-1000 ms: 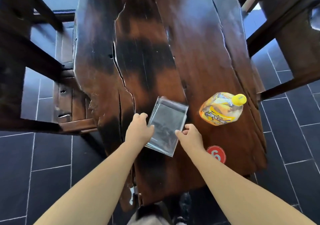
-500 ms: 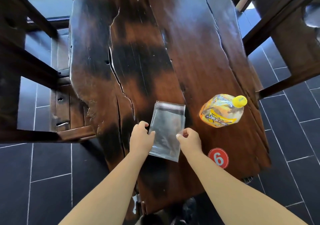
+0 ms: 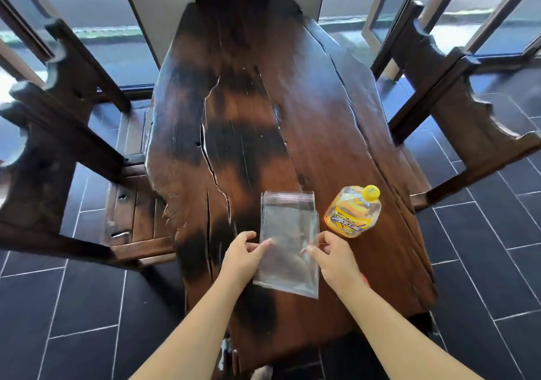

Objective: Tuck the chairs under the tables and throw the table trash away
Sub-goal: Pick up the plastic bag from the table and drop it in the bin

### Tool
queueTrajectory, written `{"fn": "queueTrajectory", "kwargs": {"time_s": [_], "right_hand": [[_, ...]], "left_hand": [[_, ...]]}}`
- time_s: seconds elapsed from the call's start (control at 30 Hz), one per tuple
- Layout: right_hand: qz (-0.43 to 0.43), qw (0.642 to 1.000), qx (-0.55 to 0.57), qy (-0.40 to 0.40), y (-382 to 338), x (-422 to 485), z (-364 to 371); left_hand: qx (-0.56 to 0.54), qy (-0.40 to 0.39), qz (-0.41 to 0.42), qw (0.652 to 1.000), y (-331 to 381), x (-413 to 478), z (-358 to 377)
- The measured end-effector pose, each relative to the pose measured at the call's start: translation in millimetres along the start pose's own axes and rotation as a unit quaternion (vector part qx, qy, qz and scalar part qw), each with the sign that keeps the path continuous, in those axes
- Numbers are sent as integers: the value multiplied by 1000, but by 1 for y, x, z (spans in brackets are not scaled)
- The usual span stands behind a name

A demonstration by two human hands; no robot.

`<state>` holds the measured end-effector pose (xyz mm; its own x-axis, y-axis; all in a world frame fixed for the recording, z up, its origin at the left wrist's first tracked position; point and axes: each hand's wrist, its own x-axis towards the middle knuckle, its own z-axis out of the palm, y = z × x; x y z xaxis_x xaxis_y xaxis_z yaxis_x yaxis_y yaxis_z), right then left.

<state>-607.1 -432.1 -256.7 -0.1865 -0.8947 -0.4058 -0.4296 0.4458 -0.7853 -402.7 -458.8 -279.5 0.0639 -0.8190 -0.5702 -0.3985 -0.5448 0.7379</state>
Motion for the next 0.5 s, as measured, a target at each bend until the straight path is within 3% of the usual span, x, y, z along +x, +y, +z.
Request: {"fn": "queueTrajectory", "kwargs": {"time_s": [0.17,0.37,0.5], "right_hand": [[-16,997,71,9,-8,-30,-29],[-43,992,115,28,-19,-70,-63],[-47,990,129,36,-19,-87,-82]], "left_hand": [[-26,-37,28,999,15,-32,0],[-178,-93,15,979,37,-80,11],[-152,-98,72,981,47,-104,17]]}}
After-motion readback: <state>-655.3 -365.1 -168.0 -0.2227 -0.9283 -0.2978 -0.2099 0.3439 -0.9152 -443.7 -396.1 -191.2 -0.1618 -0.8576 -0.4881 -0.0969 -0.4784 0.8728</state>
